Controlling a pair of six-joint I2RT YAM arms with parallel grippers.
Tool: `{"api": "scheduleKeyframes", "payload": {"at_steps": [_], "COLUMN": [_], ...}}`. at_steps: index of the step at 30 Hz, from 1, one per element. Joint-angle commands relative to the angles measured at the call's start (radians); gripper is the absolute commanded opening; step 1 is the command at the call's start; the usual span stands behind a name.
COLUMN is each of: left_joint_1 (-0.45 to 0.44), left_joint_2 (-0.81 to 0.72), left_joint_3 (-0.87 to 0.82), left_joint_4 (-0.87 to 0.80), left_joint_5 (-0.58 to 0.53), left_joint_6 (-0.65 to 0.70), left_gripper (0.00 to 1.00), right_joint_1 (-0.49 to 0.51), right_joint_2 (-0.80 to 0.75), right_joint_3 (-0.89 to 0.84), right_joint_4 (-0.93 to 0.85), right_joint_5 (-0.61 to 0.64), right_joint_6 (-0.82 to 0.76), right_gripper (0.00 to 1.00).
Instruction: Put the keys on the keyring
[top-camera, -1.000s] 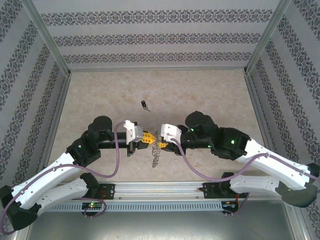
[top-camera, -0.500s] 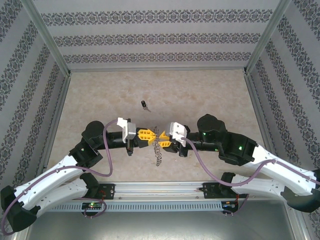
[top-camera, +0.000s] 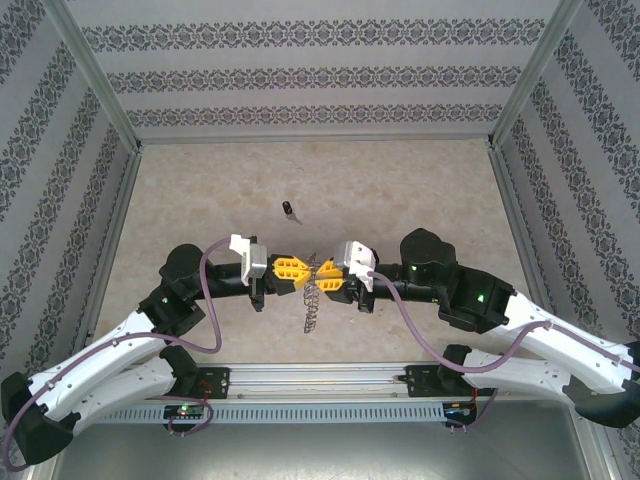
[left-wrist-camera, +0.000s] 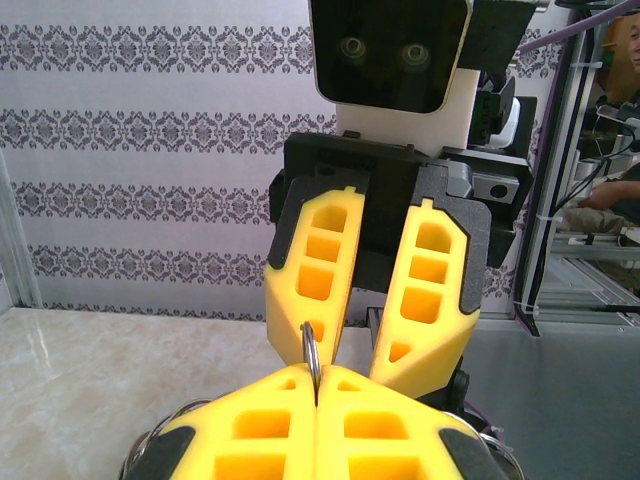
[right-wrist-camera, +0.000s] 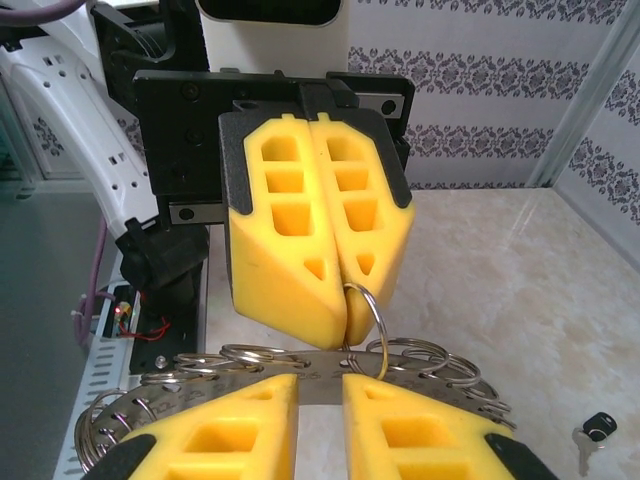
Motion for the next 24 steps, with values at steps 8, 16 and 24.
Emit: {"api": "scheduleKeyframes", "payload": {"at_steps": [8,16,24], "left_joint_1": [-0.002,-0.002,-0.002], "left_joint_2": [-0.024,-0.029,-0.032], "left_joint_3": [0.0,0.001,0.001], "left_joint_4": [0.107,0.102,0.107], "left_joint_5": [0.046,0.036,0.035], "left_joint_6": [-0.024,-0.015,-0.016], "left_gripper": [0.0,0.0,0.0], "right_joint_1": [-0.024,-0.026,-0.026], "right_joint_2": [-0.017,-0.035,-0.036], "right_joint_3": [-0.031,-0.051,-0.095], "right_joint_4": [0.078,0.099,0.17], "right_joint_5": [0.012,0.009,-0.006], "right_joint_6": [0.052,0.076,0.121], "right_gripper": [0.22,0.21,0.21]}}
